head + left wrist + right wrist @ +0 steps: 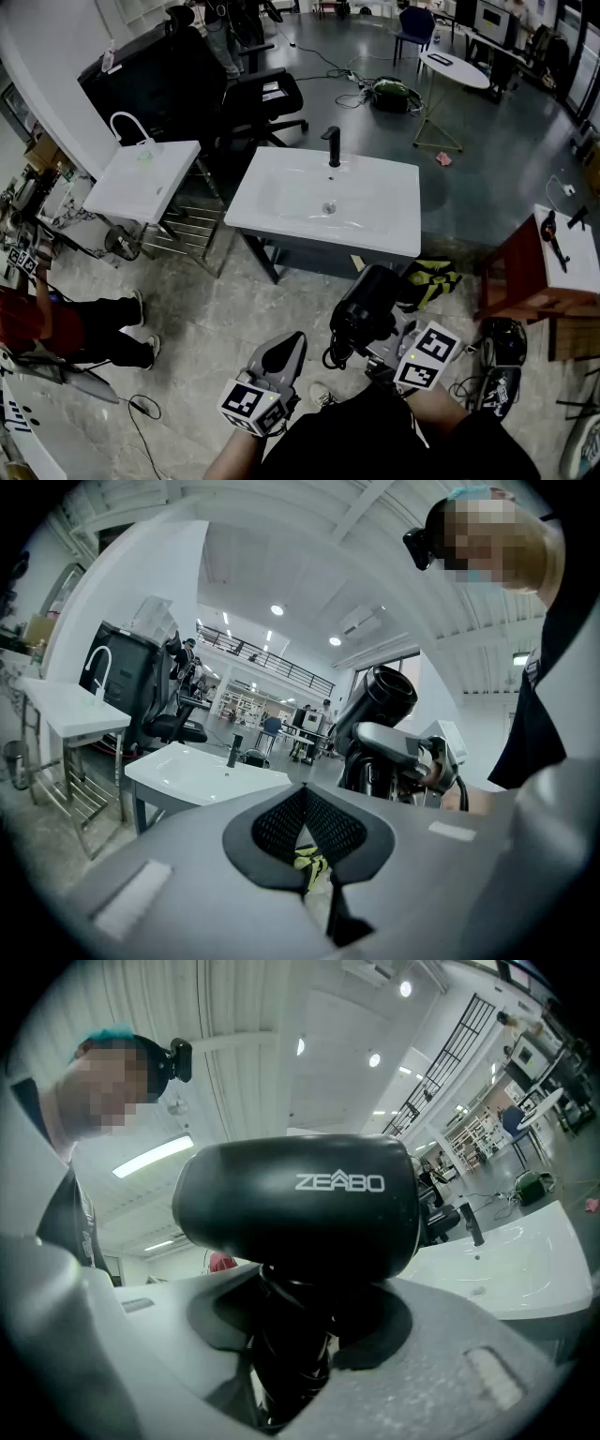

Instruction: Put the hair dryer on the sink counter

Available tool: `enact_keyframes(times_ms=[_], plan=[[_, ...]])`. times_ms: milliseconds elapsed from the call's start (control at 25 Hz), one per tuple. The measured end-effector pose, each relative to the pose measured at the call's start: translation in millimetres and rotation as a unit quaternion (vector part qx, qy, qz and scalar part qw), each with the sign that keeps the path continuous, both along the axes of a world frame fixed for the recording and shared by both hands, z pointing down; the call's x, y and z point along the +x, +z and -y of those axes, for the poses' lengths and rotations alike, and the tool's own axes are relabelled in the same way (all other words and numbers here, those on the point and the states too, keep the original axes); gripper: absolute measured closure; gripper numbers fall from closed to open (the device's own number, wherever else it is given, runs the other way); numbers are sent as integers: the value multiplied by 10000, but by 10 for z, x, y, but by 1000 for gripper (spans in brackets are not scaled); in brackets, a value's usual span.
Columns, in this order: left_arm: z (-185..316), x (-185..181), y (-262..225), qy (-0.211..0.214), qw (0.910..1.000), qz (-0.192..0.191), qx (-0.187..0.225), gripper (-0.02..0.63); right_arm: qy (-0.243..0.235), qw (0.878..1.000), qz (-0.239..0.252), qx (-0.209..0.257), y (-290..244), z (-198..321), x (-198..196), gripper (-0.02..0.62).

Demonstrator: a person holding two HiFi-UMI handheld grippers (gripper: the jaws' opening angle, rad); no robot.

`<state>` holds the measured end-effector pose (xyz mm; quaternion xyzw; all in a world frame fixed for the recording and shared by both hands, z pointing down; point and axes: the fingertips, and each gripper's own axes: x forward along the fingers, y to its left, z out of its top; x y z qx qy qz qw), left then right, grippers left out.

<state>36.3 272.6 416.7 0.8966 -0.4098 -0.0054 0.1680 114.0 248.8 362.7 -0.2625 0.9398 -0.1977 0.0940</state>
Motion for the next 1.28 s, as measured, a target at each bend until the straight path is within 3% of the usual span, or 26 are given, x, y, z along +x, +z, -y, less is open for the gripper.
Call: enact_keyframes(times_ms=[640, 1280], plan=[[-54, 3, -28, -47, 9999, -59, -88, 603, -147, 9998, -23, -120, 35, -71, -37, 403], [-28, -259, 89, -113, 9997, -113, -190, 603, -79, 9996, 7, -287, 126, 83, -214, 407]])
